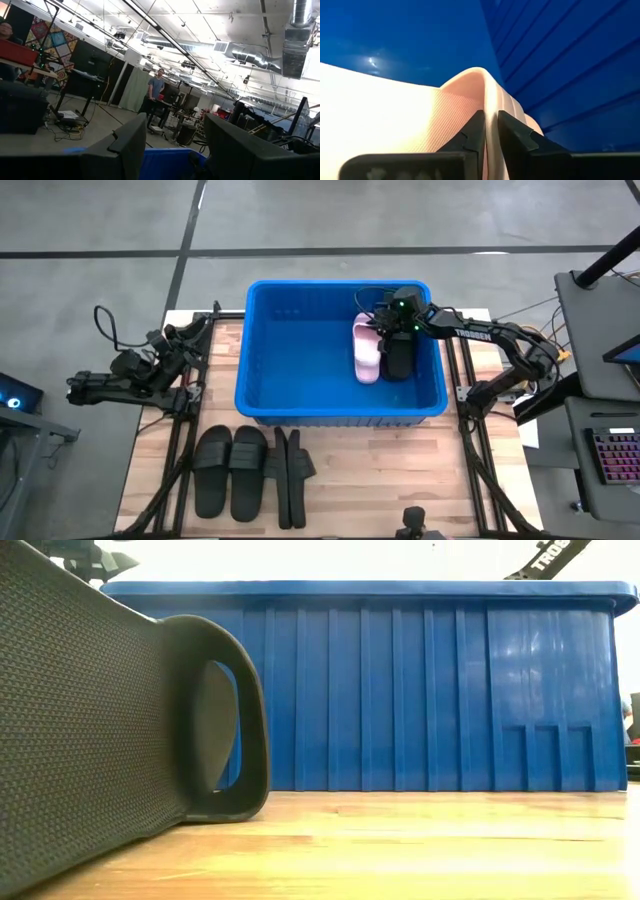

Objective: Pick and place slides into bin
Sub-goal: Put the pink slide into the blue bin, then put the black slide into the blue bin

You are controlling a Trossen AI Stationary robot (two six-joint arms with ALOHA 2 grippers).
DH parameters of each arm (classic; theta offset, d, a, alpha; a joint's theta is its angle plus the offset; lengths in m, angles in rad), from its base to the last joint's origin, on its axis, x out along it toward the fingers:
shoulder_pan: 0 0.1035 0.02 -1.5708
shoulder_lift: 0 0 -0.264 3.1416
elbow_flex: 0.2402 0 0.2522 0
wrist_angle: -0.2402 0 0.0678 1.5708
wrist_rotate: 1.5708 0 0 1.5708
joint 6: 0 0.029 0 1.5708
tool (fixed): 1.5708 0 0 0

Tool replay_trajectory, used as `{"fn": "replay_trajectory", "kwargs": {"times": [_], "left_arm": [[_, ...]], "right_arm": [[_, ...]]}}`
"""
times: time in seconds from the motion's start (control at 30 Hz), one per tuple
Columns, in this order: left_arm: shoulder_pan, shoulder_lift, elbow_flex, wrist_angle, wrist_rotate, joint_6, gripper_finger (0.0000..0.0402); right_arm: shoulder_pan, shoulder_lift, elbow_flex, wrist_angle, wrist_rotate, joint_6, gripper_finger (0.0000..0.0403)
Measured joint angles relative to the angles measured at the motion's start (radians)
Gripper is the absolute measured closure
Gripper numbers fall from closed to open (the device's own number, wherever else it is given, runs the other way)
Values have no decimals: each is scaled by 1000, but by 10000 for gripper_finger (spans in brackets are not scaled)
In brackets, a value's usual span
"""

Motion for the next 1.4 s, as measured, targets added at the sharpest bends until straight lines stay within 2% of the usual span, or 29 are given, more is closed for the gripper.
{"fn": "replay_trajectory", "kwargs": {"times": [0.27,0.6,0.83,1.07,1.4], "left_arm": [[0,0,0,0,0,0,217],[0,0,0,0,0,0,217],[0,0,0,0,0,0,217],[0,0,0,0,0,0,217],[0,0,0,0,0,0,217]], "right_arm": [[0,-4,0,-30,19,4,310],[6,-22,2,-86,27,58,222],[21,-63,31,-189,29,27,176],[24,-66,91,-340,28,27,155],[30,-66,219,-518,27,34,161]]}}
